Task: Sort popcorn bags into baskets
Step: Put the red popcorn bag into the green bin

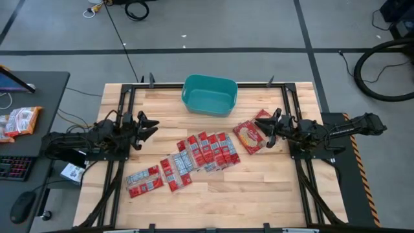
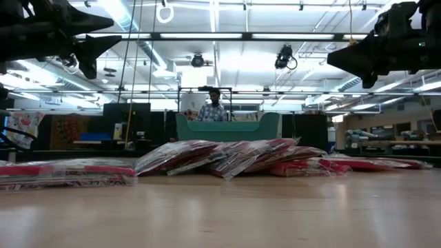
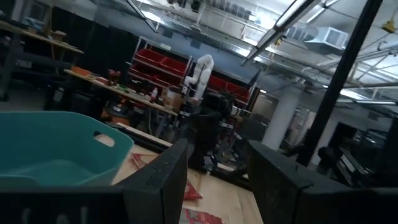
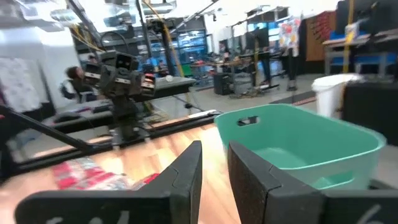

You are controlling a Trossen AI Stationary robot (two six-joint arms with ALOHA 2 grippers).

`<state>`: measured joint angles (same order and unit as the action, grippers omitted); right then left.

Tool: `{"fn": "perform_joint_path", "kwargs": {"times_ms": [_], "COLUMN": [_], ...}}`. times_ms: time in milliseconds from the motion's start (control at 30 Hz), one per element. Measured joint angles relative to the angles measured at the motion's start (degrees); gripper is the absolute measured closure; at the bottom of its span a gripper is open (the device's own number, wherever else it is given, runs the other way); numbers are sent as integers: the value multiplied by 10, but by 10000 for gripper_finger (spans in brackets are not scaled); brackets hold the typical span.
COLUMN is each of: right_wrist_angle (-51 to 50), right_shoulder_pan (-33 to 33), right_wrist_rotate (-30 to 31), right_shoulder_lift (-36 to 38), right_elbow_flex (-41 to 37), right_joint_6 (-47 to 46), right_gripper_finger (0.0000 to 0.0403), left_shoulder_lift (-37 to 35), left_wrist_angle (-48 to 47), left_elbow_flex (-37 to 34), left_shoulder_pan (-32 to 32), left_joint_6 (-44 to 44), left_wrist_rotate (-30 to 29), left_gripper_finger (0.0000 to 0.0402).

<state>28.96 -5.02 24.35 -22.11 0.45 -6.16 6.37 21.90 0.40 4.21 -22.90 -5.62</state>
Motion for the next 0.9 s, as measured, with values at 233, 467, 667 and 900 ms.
{"fn": "perform_joint_path", "kwargs": {"times_ms": [233,467,667,900], "right_wrist_angle": [7,-10,-72,-83], "right_shoulder_pan": [0,3,3,3], "right_wrist_rotate": [-75,-75,-92,-86], "right_shoulder_lift": [0,-10,-57,-150], "right_elbow_flex": [0,30,81,103], "right_joint_6": [5,-2,-5,-11], "right_gripper_finger": [321,321,321,321], "left_shoulder_lift": [66,208,331,466], "left_wrist_angle": [-7,-8,-10,-46], "left_elbow_flex": [0,44,91,151], "left_shoulder_pan": [1,-9,-18,-18], "left_joint_6": [-79,-98,-84,-99], "left_wrist_rotate": [17,69,75,109], "left_gripper_finger": [237,237,237,237]}}
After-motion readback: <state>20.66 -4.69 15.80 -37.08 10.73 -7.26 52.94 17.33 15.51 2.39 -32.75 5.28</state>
